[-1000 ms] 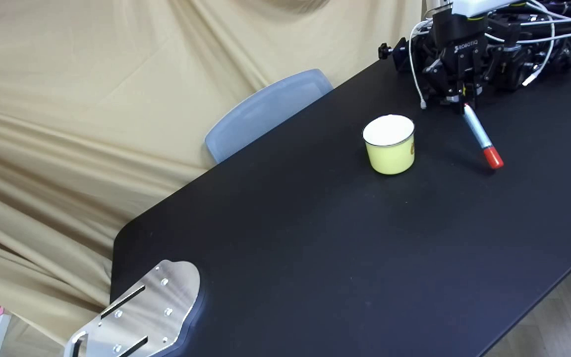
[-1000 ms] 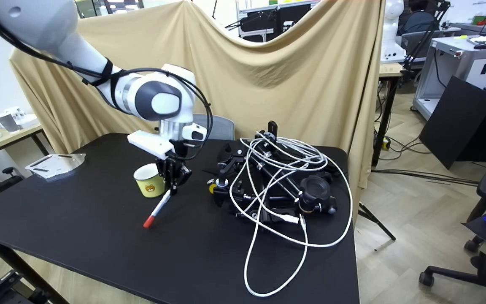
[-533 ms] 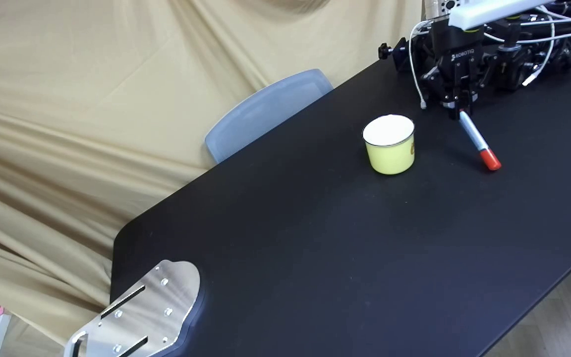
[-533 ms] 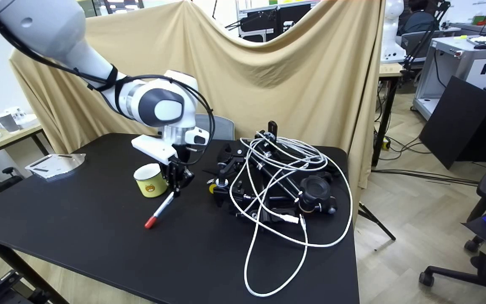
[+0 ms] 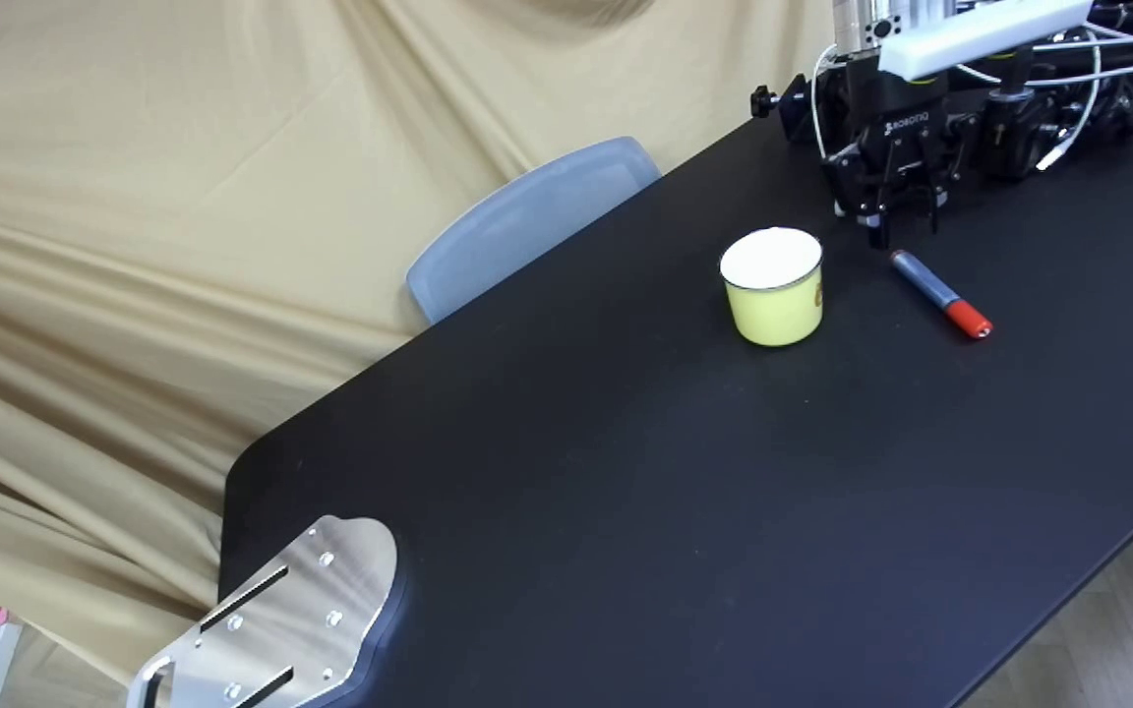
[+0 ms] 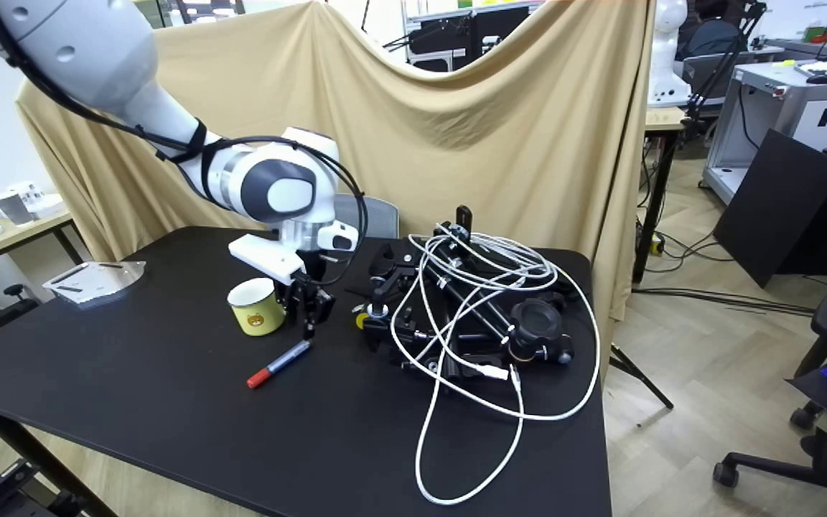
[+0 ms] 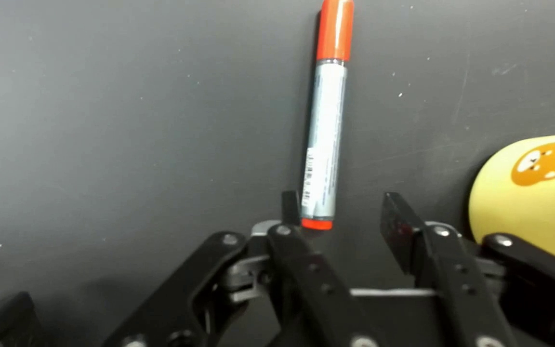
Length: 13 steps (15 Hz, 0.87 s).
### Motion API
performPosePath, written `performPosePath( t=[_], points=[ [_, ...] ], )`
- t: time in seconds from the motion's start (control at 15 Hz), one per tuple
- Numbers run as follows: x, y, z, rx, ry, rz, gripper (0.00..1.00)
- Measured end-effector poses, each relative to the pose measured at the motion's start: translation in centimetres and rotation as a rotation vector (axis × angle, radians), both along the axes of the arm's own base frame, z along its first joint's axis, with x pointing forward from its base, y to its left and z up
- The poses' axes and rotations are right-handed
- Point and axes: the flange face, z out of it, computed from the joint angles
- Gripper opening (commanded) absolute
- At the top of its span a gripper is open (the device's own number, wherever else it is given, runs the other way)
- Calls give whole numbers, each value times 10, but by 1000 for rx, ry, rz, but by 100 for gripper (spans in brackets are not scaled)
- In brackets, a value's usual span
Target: Put the marker on the table
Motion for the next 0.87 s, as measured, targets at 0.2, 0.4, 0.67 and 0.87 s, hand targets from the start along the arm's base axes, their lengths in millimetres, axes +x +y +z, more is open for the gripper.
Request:
performPosePath(
  t=[0.2, 0.4, 0.67, 0.87],
  points=[
    [2, 5, 1, -3, -9, 12, 99],
    [6, 16, 7, -14, -31, 37, 100],
    [9, 35, 29, -45, -79, 81, 100],
    [5, 49, 50, -64, -120, 89, 100]
  ],
)
